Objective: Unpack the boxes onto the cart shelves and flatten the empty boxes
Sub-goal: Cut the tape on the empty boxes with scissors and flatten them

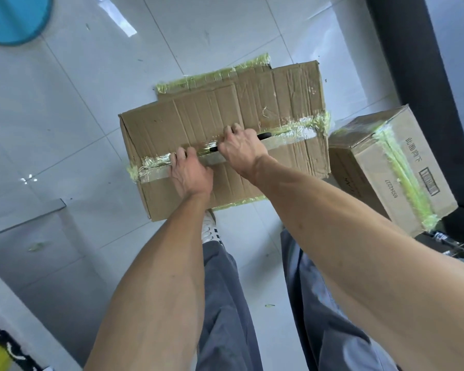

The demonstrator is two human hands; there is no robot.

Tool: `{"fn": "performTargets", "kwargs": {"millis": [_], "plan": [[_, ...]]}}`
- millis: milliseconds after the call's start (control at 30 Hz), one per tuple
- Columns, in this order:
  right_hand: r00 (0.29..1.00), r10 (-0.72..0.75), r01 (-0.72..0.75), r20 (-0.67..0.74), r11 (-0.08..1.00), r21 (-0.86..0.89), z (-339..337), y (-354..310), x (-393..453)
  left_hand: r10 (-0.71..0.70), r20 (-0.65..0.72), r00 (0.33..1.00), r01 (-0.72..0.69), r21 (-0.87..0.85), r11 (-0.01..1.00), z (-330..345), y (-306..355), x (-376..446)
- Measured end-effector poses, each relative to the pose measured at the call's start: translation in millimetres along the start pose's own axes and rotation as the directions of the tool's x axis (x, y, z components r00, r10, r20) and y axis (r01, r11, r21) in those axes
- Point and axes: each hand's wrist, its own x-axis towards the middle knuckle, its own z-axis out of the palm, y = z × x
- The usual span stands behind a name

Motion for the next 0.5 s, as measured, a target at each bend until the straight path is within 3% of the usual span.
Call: {"fn": "performTargets", "kwargs": {"millis": [133, 400, 500], "plan": [[0.997, 0.055, -0.054, 0.046, 0.998, -0.024, -8, -40, 3, -0.062, 0.025, 0.998, 0.061, 0.026, 0.998, 9, -4, -1], [0.988, -0.151, 0.152, 0.031, 0.988, -0.011, -18, -40, 14, -0.134, -0.003, 0.991, 0.132, -0.146, 0.98, 13, 1, -17], [0.986, -0.145, 0.145, 0.081, 0.989, 0.011, -6, -31, 13, -0.17, 0.005, 0.985, 0.169, -0.144, 0.975, 17, 1, -21]]}}
